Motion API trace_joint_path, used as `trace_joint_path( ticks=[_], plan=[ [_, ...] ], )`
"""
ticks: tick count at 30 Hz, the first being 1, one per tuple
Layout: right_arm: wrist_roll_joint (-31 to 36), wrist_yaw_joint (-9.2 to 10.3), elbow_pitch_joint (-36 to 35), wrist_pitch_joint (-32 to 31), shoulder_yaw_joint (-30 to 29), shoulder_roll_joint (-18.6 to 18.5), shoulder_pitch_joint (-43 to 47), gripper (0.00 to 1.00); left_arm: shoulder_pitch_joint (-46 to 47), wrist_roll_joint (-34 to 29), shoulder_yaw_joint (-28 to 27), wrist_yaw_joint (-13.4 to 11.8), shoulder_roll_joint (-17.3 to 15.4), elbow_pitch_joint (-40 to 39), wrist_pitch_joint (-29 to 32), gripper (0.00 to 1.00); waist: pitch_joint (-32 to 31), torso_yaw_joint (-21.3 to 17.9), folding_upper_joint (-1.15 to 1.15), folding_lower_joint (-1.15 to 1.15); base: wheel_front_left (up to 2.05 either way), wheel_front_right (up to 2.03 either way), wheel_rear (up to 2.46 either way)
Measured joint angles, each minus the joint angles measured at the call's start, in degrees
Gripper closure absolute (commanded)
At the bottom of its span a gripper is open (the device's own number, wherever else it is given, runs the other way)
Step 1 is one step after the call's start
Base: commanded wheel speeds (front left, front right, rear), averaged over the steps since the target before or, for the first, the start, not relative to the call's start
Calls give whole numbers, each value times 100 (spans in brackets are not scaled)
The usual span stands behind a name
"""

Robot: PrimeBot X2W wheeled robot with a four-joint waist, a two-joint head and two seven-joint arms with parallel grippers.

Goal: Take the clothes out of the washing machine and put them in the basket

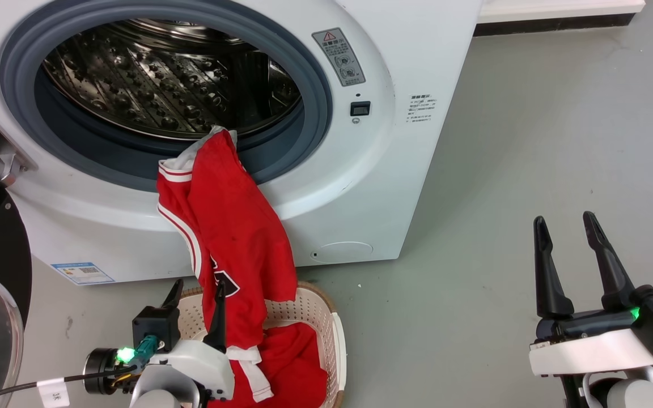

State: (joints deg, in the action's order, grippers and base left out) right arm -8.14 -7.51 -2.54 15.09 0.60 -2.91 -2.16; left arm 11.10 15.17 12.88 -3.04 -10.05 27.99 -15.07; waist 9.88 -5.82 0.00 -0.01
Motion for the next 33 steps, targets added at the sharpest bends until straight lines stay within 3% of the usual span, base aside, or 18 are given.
trace_joint_path(
  ticks=[8, 19, 33],
  plan=[
    [-48, 0, -18, 0, 7, 0, -66, 0, 331, -334, -480, 205, 178, -22, 0, 0, 175, 5, 0, 0, 0, 0, 0],
    [-136, 0, -80, 0, 121, -1, -537, 0, 1856, -510, -773, 376, 78, 1672, 0, 0, 794, -220, 0, 1, 0, 0, 0],
    [-250, 0, -179, 0, 149, -1, -974, 0, 3288, -579, -984, 347, -212, 2865, 0, 0, 1655, -529, 0, 2, 0, 0, 0]
  ],
)
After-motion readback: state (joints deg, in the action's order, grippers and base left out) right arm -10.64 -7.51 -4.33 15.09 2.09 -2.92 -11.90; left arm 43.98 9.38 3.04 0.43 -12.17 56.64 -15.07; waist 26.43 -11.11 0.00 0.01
